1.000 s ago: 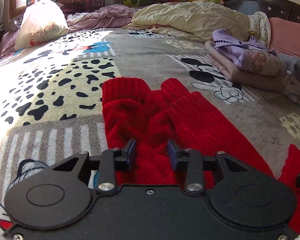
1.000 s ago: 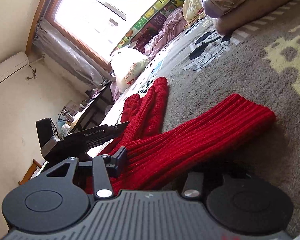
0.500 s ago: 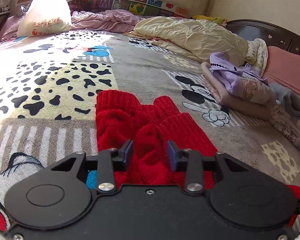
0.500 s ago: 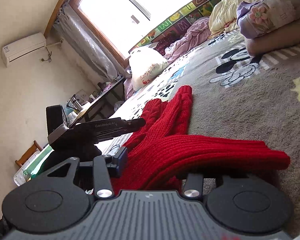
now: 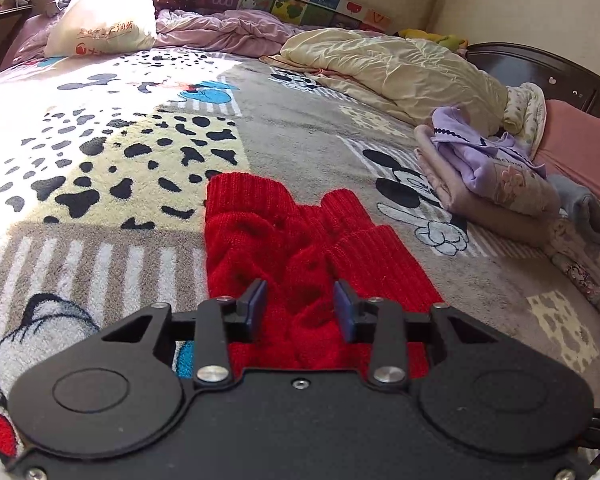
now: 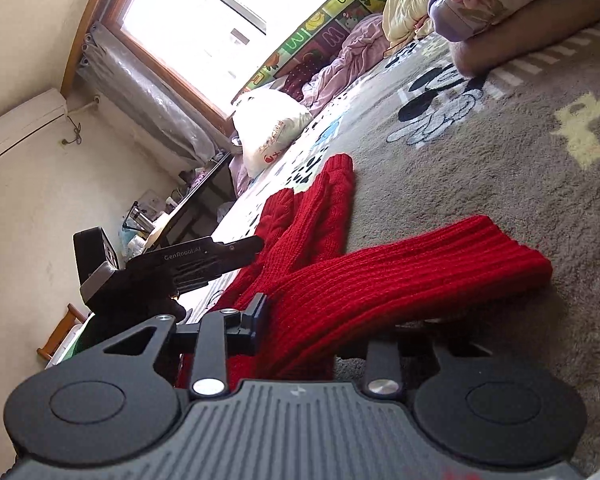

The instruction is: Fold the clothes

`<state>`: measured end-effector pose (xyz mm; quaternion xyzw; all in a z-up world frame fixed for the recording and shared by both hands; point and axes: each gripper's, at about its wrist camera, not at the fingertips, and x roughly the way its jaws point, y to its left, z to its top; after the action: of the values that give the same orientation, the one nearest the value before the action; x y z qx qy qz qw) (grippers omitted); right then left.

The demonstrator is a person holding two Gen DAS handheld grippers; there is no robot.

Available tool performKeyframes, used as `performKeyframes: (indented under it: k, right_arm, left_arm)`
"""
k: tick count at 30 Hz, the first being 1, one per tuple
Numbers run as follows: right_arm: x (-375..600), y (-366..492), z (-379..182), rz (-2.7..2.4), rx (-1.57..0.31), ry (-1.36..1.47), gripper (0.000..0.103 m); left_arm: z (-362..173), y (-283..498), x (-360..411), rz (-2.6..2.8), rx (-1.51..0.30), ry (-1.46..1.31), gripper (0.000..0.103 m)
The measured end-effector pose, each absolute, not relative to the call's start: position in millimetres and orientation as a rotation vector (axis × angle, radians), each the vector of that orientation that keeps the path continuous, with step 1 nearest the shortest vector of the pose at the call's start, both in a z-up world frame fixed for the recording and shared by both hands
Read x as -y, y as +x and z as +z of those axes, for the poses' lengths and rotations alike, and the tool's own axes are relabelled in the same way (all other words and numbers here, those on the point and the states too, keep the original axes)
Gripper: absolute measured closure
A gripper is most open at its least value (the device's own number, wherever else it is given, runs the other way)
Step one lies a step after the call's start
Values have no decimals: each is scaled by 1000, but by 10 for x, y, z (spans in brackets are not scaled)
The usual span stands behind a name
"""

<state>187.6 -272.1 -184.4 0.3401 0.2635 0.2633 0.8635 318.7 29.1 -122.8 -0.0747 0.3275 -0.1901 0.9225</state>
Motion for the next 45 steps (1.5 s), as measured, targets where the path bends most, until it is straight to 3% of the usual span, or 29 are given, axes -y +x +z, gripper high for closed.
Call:
performKeyframes:
  k: [7,12,13,17,22,29,35,38,42,45]
  right_arm:
    - [2656,1860,-1812,587,-551,686,69]
    - [2662,1850,-1795,602,-531,700,69]
    - [2660,1846,-1791,607,-526,700,69]
    - [2634,1838,-1768,636,-509,696,69]
    - [2525,1805,-1652,725,-463,656,78]
    - [2423,1760,-1639,731,-507,578,78]
    - [2518,1753,-1624,700,-488,621,78]
    - [2581,1763,-1658,671,-495,664,78]
    - [2665,1793,-1702,634,-510,731,77]
    - [2749,1825,-1778,614,-523,822,71]
  left_arm:
    - [-1287,3150,-86,-349,-726,23,67]
    - [-1339,3102,91,-333,-717,171,61]
    - [-1380,3089,130,-320,-706,214,63]
    - [-1389,3077,93,-216,-647,289,86]
    - [-1168,3085,-263,-161,-605,148,88]
    - [-1414,3152,10,-198,-665,265,88]
    - [-1364,3139,-24,-178,-676,244,87]
    - [-1304,3128,-84,-210,-659,178,62]
    - [-1129,3118,-317,-213,-592,-32,83]
    - [-1179,3136,-358,-220,-595,-74,87]
